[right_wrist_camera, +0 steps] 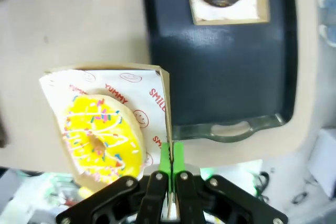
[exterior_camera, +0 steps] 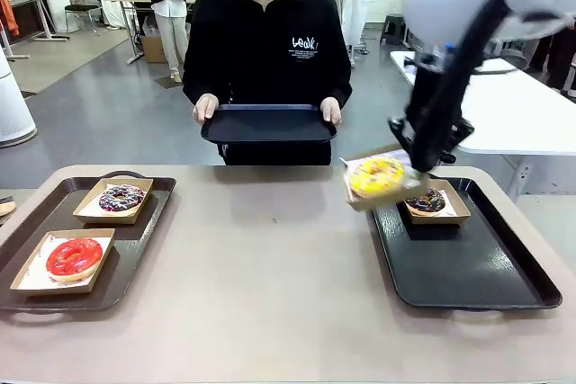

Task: Individually package the donuts and arrange them on the tray.
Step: Place the picked Paper togo box on the Handle tray.

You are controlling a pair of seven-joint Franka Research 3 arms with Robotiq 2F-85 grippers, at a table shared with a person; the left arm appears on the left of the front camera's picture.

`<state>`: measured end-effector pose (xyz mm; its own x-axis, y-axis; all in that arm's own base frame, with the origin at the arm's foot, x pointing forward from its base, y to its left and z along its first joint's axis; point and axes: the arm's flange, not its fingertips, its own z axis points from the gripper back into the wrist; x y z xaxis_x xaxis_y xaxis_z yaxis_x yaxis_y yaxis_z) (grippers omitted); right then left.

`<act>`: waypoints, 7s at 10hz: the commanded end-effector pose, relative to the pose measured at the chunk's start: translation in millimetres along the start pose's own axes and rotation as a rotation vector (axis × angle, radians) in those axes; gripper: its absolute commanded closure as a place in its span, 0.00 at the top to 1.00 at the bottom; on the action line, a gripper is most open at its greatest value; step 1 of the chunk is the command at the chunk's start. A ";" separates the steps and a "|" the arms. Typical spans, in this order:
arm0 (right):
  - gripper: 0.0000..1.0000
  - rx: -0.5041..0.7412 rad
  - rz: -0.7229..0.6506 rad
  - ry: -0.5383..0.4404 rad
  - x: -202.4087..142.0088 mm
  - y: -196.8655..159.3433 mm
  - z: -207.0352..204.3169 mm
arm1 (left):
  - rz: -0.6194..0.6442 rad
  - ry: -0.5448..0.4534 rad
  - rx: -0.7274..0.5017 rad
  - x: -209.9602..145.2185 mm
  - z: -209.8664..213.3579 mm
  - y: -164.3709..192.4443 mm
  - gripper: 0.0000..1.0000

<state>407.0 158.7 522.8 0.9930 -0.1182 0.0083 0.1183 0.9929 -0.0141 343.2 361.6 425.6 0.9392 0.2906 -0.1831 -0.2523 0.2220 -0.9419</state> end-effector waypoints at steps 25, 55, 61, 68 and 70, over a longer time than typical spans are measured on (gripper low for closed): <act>0.01 0.032 0.063 -0.033 8.8 -119.1 -153.4 | -0.002 0.003 -0.002 -1.9 1.0 -1.8 1.00; 1.00 1.060 0.179 0.006 59.0 -263.6 -69.0 | -0.002 0.003 -0.002 -1.9 1.0 -1.8 1.00; 1.00 1.423 0.067 -0.095 34.5 -399.7 -141.7 | -0.002 0.003 -0.002 -1.9 1.0 -1.8 1.00; 1.00 1.391 -0.030 -0.080 31.4 -411.5 -193.5 | -0.002 0.003 -0.002 -1.9 1.0 -1.8 1.00; 1.00 1.391 -0.030 -0.080 31.4 -411.5 -193.5 | -0.002 0.003 -0.002 -1.9 1.0 -1.8 1.00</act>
<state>391.2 -250.9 334.4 0.9768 -0.2085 0.0496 -0.0075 0.1980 0.9802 343.3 361.7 425.1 0.9391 0.2901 -0.1843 -0.2532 0.2212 -0.9418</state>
